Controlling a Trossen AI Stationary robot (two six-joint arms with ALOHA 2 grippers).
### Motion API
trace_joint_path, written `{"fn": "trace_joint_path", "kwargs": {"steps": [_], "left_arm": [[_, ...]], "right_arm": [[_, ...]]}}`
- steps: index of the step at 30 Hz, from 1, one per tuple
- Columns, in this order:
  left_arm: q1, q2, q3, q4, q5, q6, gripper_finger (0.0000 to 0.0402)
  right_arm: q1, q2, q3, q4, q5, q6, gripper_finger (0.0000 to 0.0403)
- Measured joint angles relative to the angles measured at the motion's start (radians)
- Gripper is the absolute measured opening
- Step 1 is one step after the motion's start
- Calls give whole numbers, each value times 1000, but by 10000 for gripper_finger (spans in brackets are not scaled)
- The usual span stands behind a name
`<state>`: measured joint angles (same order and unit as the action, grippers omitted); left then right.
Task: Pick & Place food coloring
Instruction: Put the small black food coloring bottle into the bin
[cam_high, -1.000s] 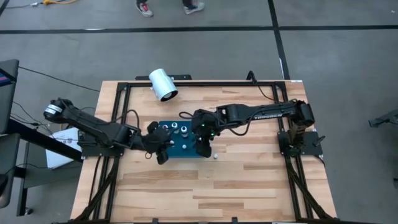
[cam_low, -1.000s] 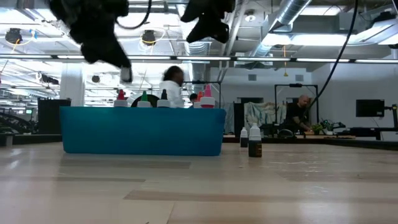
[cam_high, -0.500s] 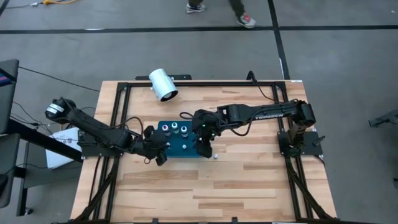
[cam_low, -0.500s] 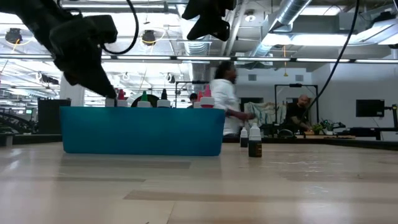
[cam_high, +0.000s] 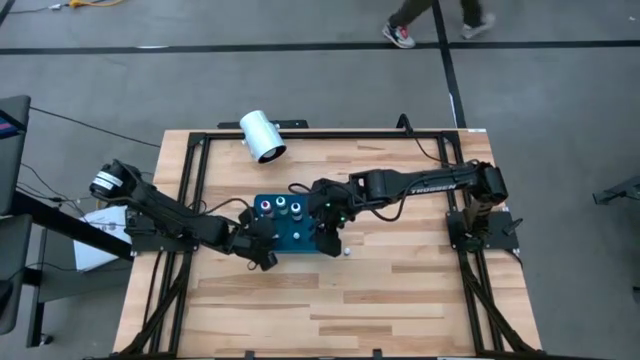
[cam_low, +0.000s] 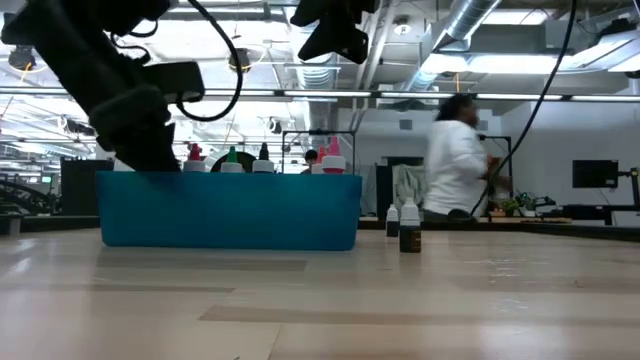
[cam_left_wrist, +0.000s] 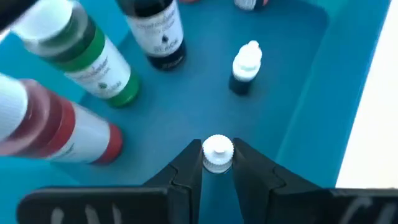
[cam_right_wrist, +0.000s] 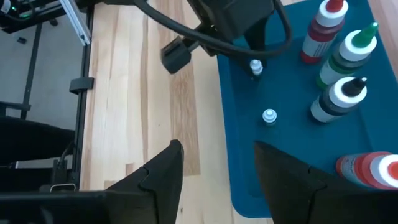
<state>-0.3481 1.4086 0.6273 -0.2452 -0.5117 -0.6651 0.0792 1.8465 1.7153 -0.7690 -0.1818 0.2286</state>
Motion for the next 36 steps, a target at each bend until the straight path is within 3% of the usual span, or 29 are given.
{"fn": "trace_joint_path", "kwargs": {"steps": [16,36], "left_arm": [[42,-1,0,-119,29,-37,77],[42,-1,0,-137,27,-29,78]], "right_arm": [[46,0,0,-1,6,0,179],[51,1,0,-1,32,7,178]]}}
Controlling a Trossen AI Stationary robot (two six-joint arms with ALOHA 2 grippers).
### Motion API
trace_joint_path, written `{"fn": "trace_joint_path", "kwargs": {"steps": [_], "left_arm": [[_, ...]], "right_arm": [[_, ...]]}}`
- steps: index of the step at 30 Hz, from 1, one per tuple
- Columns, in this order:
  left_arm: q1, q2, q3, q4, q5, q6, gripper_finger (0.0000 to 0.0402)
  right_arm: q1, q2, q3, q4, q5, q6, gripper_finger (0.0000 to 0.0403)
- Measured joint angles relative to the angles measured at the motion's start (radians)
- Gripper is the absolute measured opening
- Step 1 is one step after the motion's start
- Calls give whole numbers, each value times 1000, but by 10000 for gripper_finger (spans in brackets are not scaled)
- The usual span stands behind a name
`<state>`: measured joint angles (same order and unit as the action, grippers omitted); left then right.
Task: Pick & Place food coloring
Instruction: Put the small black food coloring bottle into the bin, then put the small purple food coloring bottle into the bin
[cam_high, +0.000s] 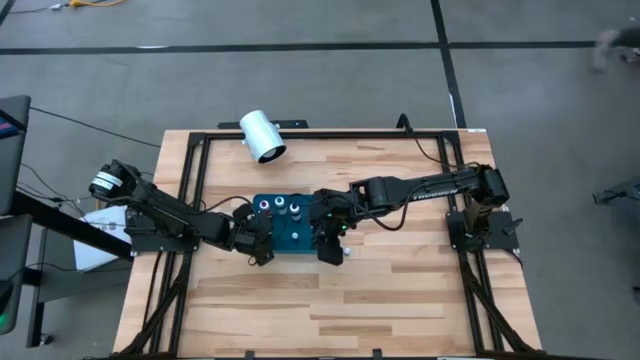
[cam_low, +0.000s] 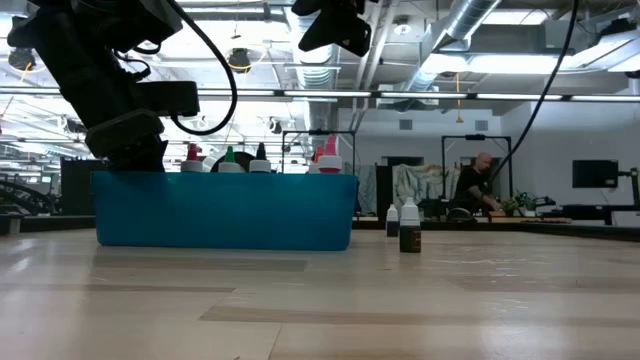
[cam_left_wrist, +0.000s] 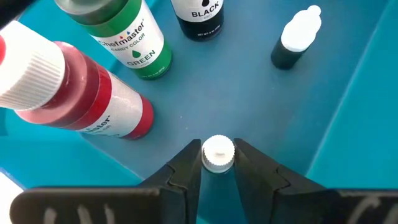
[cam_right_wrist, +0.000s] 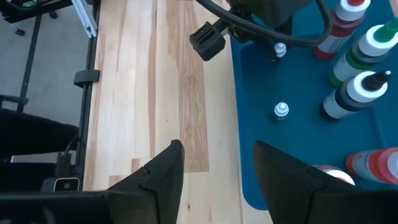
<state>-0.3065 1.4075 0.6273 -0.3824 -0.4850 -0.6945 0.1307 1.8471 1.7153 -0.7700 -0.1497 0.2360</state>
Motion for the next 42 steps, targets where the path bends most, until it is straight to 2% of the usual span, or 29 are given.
{"fn": "trace_joint_path", "kwargs": {"steps": [4,13,20,35,39,42], "left_arm": [[0,0,0,0,-2,0,93],[0,0,0,17,-3,-8,157],[0,0,20,11,14,-9,171],[0,-1,270,-302,-38,50,171],[0,-1,348,-379,-43,46,171],[0,-17,393,-434,-56,42,171]], "right_arm": [[0,0,0,0,0,0,180],[0,0,0,0,0,0,179],[0,0,0,0,0,-1,176],[0,0,0,-17,-1,-2,178],[0,0,0,-82,3,-4,180],[0,0,0,-161,52,-4,180]]}}
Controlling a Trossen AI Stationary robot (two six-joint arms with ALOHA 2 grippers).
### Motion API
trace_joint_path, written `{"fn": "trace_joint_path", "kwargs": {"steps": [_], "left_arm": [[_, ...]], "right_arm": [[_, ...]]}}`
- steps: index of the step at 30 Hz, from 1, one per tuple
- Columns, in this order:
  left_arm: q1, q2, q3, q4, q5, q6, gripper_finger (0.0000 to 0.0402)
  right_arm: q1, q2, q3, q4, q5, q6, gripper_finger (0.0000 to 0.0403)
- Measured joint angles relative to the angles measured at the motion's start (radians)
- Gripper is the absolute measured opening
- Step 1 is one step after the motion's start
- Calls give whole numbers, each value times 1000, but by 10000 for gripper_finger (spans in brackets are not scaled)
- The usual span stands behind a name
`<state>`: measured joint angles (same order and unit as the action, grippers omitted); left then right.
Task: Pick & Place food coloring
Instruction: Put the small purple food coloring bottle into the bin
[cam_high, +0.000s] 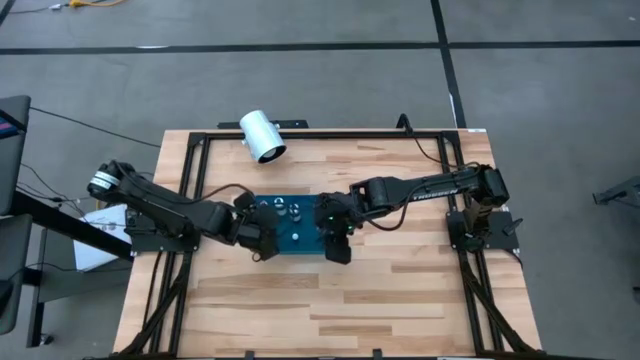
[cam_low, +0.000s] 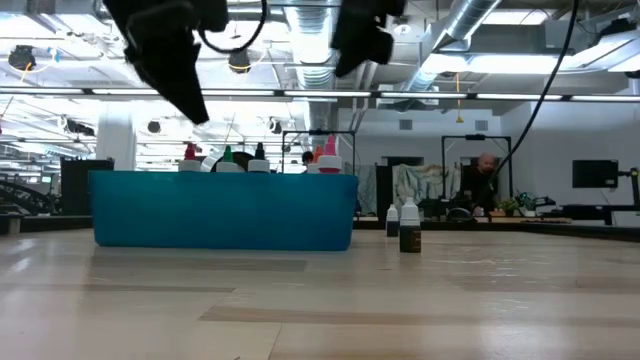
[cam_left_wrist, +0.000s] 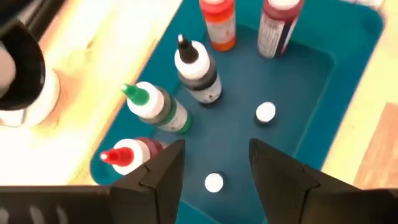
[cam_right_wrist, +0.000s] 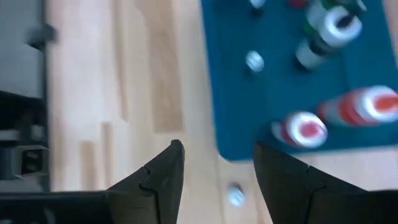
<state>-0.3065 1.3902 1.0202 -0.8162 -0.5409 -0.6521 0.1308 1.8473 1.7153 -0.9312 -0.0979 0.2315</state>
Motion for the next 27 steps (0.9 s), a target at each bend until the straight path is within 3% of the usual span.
{"fn": "trace_joint_path", "kwargs": {"steps": [7,12,15,27], "left_arm": [[2,-101,8,-160,-49,-92,171],[-10,-218,7,-280,-143,-182,171],[-22,-302,-24,-249,-180,-187,171],[-32,-637,-275,-109,-171,-223,171]], "right_arm": [[-1,-2,-38,-88,104,4,170],[-2,-56,-126,-77,154,18,164],[-12,-105,-188,-44,177,23,159],[-94,-376,-557,174,180,31,132]]}}
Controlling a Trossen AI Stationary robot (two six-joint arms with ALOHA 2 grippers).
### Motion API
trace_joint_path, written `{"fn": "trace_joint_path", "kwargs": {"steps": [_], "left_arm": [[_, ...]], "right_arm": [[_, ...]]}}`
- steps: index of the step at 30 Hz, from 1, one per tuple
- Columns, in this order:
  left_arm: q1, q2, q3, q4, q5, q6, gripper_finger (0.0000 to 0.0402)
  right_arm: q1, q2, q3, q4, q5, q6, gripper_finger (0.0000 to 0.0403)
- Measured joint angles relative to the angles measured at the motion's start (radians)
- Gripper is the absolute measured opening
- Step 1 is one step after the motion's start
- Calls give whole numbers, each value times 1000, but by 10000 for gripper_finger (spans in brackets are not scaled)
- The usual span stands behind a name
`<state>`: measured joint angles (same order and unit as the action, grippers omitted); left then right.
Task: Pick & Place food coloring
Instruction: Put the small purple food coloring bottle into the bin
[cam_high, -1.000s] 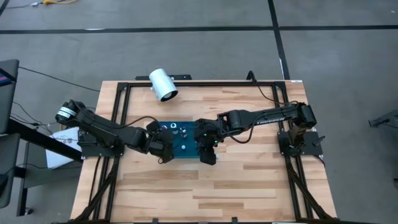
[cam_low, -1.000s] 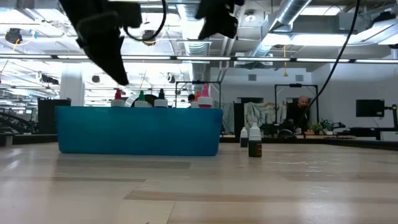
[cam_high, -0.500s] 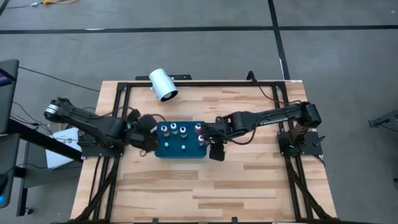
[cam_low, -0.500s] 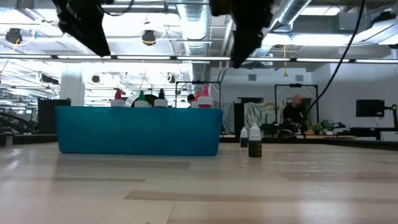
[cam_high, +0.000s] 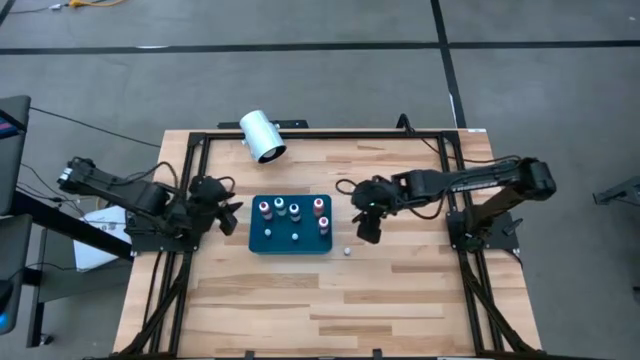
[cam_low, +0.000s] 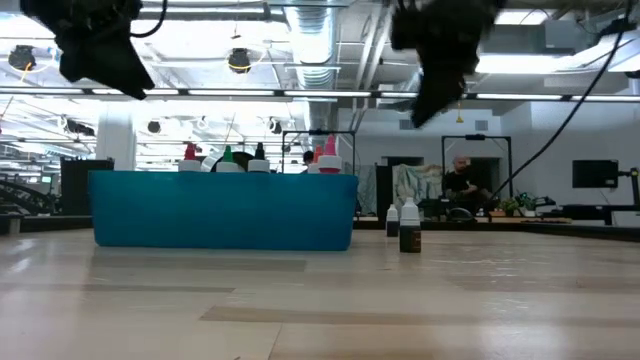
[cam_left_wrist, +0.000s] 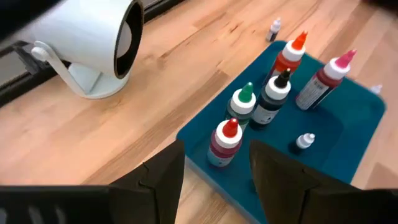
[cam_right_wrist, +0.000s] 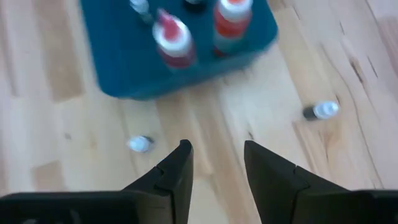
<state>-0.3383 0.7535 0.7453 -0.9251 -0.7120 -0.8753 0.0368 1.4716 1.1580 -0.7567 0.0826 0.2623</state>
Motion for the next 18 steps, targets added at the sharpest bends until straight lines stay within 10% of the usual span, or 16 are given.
{"fn": "trace_joint_path", "kwargs": {"steps": [18], "left_arm": [[-16,-397,-282,155,-2,-48,171]], "right_arm": [[-226,-34,-391,521,47,-85,123]]}}
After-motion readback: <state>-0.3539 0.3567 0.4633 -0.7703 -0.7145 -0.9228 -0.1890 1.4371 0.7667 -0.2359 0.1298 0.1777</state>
